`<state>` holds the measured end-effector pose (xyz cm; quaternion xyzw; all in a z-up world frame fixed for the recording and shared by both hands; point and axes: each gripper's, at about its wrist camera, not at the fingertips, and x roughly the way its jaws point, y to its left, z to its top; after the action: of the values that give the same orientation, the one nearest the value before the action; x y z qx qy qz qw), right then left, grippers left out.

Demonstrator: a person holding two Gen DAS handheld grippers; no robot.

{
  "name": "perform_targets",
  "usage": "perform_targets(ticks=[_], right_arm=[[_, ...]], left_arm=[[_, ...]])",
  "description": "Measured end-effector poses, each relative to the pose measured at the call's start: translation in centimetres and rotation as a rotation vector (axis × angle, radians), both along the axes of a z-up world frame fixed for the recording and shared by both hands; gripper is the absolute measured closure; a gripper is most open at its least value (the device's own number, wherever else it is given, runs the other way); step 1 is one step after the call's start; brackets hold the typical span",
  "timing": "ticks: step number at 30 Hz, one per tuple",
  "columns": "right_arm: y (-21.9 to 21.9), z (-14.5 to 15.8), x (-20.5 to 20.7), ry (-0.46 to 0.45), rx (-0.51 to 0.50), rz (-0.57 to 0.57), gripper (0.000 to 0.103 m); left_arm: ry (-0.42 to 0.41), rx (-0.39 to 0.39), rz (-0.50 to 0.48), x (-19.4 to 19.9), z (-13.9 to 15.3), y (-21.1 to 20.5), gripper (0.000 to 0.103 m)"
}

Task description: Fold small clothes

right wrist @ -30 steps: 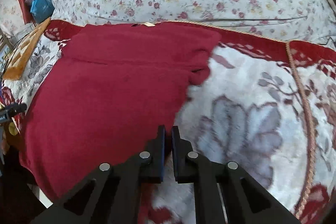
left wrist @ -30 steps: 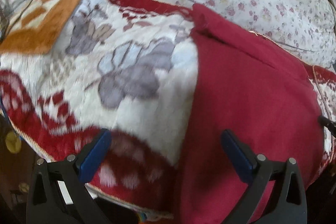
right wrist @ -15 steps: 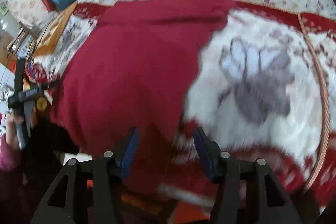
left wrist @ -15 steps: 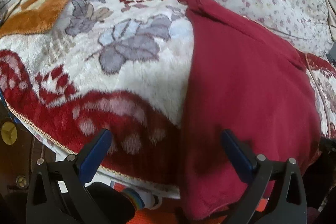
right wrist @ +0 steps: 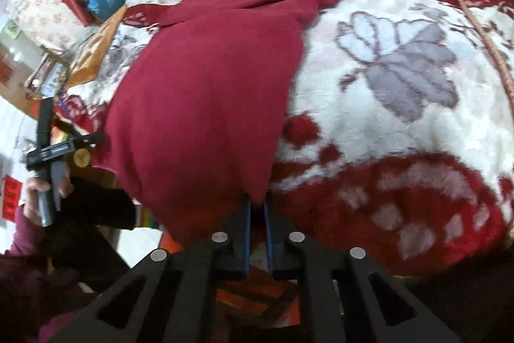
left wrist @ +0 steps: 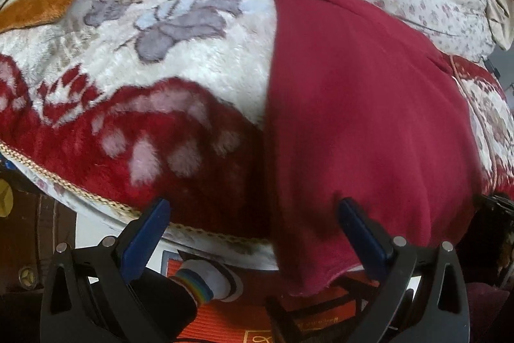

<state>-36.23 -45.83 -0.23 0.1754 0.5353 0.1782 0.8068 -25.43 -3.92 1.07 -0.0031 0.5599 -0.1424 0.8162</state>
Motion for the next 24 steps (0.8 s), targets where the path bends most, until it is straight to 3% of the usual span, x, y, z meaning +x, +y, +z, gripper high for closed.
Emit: perform_targets(ticks=[1,2,3,5,8,16,24], right_arm=[[0.4,-0.2,-0.1,0.015,0.016,0.01,0.076],[0.6,-0.4,-0.1,0.032,0.028,0.02,0.055],[1.0,-0.6,-0.3,0.044,0.023,0.037,0.049],[1.6,-0.8,-0.6,0.046,0.003,0.062,0.049],[2.5,-0.8,-0.9,0.035,0.012,0.087,0.049],[3.9,-1.3,-0.6,0.047,0.003,0.116,0.057],[4.2,-1.7,-0.2,0.071,-0.026,0.103,0.047]], left_arm=[[-0.003,-0.006,-0.005,0.0,0.1,-0.1,0.0],[-0.009,-0.014,-0.009,-0.1,0.2,-0.2,0.0],[-0.014,-0.026,-0.014,-0.1,0.4,-0.3,0.0],[-0.013,-0.039,-0.02,-0.1,0.4,-0.4,0.002],[0.001,-0.024,-0.042,-0.3,0.1,-1.1,0.012],[-0.013,0.041,-0.074,-0.5,-0.4,-2.0,0.012],[-0.019,0.066,-0.079,-0.5,-0.6,-2.4,0.012]])
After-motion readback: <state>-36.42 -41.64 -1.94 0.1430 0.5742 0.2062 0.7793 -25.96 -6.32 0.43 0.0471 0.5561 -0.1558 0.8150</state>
